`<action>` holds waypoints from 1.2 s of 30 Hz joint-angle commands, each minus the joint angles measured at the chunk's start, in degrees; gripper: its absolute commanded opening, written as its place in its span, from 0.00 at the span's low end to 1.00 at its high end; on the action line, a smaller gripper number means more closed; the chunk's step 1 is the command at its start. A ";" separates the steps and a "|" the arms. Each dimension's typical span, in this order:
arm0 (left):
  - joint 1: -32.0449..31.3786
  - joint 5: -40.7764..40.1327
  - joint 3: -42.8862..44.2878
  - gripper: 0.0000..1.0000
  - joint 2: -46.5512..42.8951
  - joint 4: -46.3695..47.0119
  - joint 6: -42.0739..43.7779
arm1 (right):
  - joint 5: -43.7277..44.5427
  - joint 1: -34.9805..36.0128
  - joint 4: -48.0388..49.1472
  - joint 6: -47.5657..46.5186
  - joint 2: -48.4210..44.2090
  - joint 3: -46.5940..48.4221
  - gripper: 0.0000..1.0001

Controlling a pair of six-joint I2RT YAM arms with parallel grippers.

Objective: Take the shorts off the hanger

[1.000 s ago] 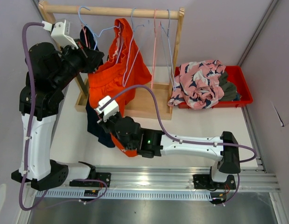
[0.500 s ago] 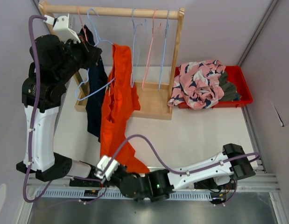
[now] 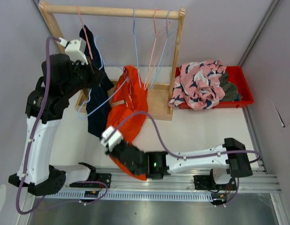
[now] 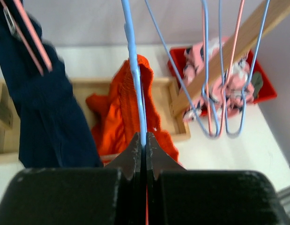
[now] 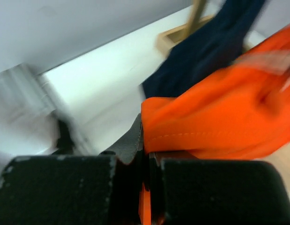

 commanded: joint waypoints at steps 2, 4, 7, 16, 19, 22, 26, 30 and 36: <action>-2.42 -1.49 -6.94 0.00 -7.60 -2.51 0.10 | -4.96 -10.44 3.76 -4.16 -1.34 8.02 0.00; -2.60 -3.61 -8.45 0.00 -10.41 -4.88 -0.78 | -6.63 -14.58 3.06 -4.78 -0.90 9.79 0.00; -2.69 -3.61 -9.60 0.00 -12.79 -5.25 -0.96 | -5.14 -16.69 1.39 -2.86 -3.25 8.48 0.00; -2.69 -10.20 -9.07 0.00 -12.88 -2.35 -0.69 | 9.96 -11.69 6.93 0.67 -28.21 -23.33 0.00; -2.69 -10.99 -10.65 0.00 -13.93 -0.24 -1.57 | 16.65 -13.88 0.78 -0.12 -38.05 -25.89 0.00; -2.69 -11.25 -13.45 0.00 -14.90 2.13 -2.10 | 16.31 -19.58 -2.48 -3.54 -46.41 -24.93 0.00; -2.69 -12.48 -16.71 0.00 -16.13 3.63 -2.10 | 11.23 -28.63 -2.66 -9.52 -49.77 -18.45 0.00; -2.69 -15.37 -17.77 0.00 -17.09 4.16 -1.48 | 3.76 -39.18 -5.20 -9.88 -46.44 -10.97 0.00; -2.60 -12.49 -19.79 0.00 -19.83 8.12 -0.96 | -5.83 -52.81 -4.78 -7.94 -37.65 -1.73 0.00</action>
